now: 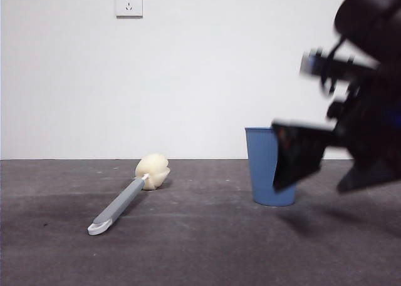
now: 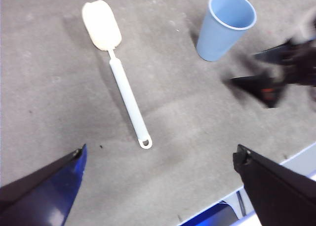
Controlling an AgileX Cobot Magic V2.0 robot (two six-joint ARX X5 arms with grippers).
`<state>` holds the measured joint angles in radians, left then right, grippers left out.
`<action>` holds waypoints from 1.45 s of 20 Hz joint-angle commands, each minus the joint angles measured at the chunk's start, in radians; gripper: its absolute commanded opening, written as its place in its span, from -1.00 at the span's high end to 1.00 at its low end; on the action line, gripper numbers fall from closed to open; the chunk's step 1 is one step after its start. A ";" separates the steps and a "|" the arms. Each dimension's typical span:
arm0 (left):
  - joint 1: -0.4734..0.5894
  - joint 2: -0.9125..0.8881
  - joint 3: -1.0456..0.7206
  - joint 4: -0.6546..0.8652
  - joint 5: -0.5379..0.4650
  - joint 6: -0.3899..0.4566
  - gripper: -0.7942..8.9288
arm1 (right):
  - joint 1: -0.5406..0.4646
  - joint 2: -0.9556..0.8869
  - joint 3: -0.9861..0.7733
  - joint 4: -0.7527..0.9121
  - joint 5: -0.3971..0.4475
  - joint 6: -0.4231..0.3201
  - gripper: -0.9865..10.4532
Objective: Pick up the cup brush,pick up the cup,insert the brush into the cup,clean the cup,put the cup brush back,put the cup back to the fixed position on the table
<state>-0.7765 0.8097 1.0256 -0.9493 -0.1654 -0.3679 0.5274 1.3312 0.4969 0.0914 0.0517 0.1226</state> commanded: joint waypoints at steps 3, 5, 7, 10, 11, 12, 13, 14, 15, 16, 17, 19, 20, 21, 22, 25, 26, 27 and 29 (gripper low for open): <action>-0.003 -0.002 -0.009 0.006 -0.020 0.033 -0.20 | 0.006 -0.318 -0.005 -0.276 -0.024 0.014 -0.18; -0.003 -0.002 -0.009 0.005 -0.019 0.042 -0.20 | 0.006 -0.460 -0.001 -0.427 -0.072 0.016 -0.18; -0.003 -0.001 -0.009 0.005 -0.018 0.048 -0.19 | 0.006 -0.586 0.011 -0.567 -0.129 0.016 -0.16; -0.003 -0.001 -0.009 -0.027 -0.016 0.050 -0.16 | 0.006 -0.708 0.097 -0.757 -0.193 0.019 -0.16; -0.003 -0.001 -0.009 -0.046 -0.016 0.051 -0.05 | 0.007 -0.719 0.147 -0.817 -0.212 0.019 -0.16; -0.003 -0.001 -0.009 -0.060 -0.016 0.051 0.07 | 0.008 -0.718 0.205 -0.875 -0.238 0.019 -0.16; -0.003 -0.001 -0.009 -0.071 -0.016 0.051 0.13 | 0.009 -0.713 0.259 -0.924 -0.260 0.019 -0.15; -0.003 -0.001 -0.009 -0.079 -0.015 0.052 0.19 | 0.011 -0.699 0.322 -0.980 -0.291 0.019 -0.05; -0.003 -0.001 -0.009 -0.081 -0.014 0.051 0.29 | 0.011 -0.686 0.375 -1.028 -0.314 0.018 0.11; -0.003 -0.001 -0.009 -0.080 -0.013 0.051 0.42 | 0.011 -0.674 0.418 -1.070 -0.319 0.018 0.28; -0.003 -0.001 -0.009 -0.080 -0.011 0.051 0.59 | 0.011 -0.665 0.449 -1.103 -0.328 0.016 0.49; -0.003 -0.001 -0.009 -0.081 -0.009 0.051 0.86 | 0.011 -0.660 0.472 -1.129 -0.377 0.007 0.87; -0.003 -0.001 -0.009 -0.082 -0.008 0.054 0.85 | 0.011 -0.660 0.472 -1.139 -0.398 0.005 0.85; -0.003 -0.001 -0.009 -0.082 -0.002 0.056 0.85 | 0.011 -0.660 0.472 -1.156 -0.402 0.001 0.85; -0.003 -0.001 -0.009 -0.080 0.014 0.059 0.85 | 0.011 -0.657 0.472 -1.176 -0.401 -0.001 0.85; -0.003 -0.001 -0.009 -0.081 0.016 0.062 0.85 | 0.011 -0.657 0.472 -1.181 -0.397 0.000 0.85; -0.003 -0.001 -0.009 -0.080 0.013 0.062 0.85 | 0.011 -0.657 0.472 -1.172 -0.385 0.001 0.85; -0.003 -0.001 -0.009 -0.081 0.011 0.062 0.85 | 0.011 -0.657 0.472 -1.172 -0.386 0.001 0.82; -0.003 -0.001 -0.009 -0.089 0.010 0.062 0.84 | 0.011 -0.657 0.472 -1.175 -0.385 0.000 0.82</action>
<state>-0.7765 0.8097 1.0256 -1.0363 -0.1539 -0.3157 0.5373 0.6754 0.9695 -1.0878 -0.3370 0.1299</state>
